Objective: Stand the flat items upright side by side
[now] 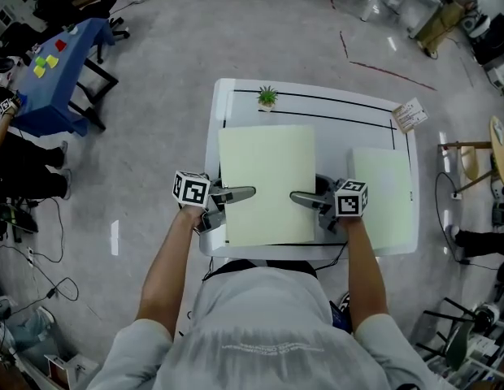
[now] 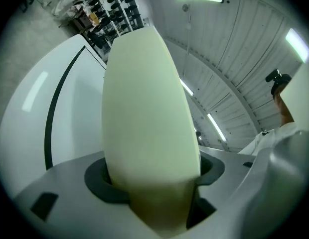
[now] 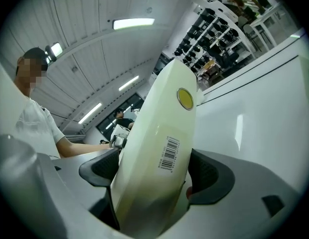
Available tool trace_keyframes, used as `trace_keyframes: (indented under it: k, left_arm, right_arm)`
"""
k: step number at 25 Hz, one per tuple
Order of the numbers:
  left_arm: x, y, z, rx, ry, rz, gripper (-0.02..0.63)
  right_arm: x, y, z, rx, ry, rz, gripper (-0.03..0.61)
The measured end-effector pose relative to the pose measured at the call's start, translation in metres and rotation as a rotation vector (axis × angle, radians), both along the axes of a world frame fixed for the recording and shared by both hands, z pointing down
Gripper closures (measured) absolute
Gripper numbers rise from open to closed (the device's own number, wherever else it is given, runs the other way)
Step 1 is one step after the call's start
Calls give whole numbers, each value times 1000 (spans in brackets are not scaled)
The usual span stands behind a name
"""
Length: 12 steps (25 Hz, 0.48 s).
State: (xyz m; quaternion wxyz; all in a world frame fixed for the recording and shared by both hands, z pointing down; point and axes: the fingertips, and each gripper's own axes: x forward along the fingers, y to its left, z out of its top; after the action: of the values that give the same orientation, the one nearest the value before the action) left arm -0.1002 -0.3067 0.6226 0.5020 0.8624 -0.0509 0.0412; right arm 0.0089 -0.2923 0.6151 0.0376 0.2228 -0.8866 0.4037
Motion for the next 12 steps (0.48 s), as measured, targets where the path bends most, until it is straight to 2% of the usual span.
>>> trace_keyframes:
  k: [5,9,12]
  left_arm:
    - [-6,9,-23,46,63,-17,322]
    - [-11,19,-40,113,73,-13,334]
    - [-22,21,-55,141,71,-43,339]
  right_arm:
    - [-1,7,-11,15,70,-20,152]
    - [-5,19,-22,25,164,-63,152]
    - [0,19,-38,88,210,8,153]
